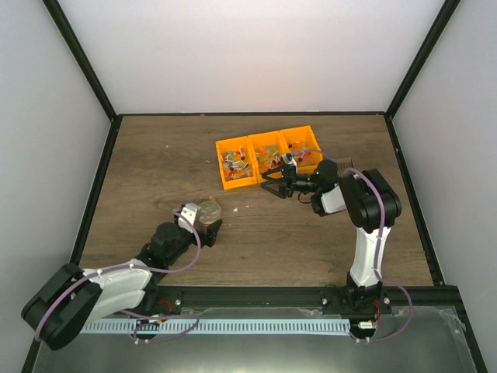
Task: Pack the candies
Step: Move the packing bottle to the center of the board.
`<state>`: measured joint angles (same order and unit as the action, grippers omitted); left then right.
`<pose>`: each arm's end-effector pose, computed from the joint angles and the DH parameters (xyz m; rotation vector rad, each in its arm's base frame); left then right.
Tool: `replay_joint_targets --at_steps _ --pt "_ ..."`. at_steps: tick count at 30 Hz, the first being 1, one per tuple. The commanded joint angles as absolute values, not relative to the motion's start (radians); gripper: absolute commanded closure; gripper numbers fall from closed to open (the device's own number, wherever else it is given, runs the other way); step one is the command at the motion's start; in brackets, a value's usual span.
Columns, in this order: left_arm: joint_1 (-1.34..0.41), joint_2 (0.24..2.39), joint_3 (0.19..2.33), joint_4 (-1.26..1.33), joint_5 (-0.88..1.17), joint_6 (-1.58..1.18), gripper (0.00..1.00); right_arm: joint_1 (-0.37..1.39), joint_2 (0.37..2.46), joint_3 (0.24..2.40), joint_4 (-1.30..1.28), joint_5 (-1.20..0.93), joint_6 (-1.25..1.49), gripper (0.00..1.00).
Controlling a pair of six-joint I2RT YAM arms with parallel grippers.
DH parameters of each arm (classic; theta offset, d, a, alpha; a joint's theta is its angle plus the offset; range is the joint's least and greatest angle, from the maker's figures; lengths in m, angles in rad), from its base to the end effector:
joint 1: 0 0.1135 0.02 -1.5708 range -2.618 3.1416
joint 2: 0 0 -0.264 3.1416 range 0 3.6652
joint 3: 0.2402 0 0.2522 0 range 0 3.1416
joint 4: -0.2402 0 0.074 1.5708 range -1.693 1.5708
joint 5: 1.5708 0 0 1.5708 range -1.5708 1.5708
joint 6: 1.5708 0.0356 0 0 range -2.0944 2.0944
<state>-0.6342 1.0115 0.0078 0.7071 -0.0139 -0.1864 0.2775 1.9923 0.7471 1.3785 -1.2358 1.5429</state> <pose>0.1348 -0.0985 0.1309 0.4133 1.8591 -0.5501 0.3256 0.1277 0.1529 -0.1027 2.0716 2.1550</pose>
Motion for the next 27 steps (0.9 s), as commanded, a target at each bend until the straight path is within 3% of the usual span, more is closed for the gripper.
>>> replay_joint_targets --at_steps 1,8,16,27 --pt "-0.650 1.097 -0.097 0.868 -0.012 -0.185 0.00 0.262 2.012 0.770 1.410 -1.263 1.555 0.31" --pt "-0.652 1.156 -0.092 0.925 -0.076 -0.173 0.00 0.234 2.024 0.787 1.397 -1.296 1.555 0.31" --pt "-0.652 1.007 -0.082 0.794 -0.216 -0.208 0.00 0.227 2.053 0.829 1.395 -1.298 1.559 0.31" --pt "-0.653 0.972 -0.037 0.630 -0.232 -0.182 0.00 0.226 2.107 0.836 1.507 -1.297 1.644 0.32"
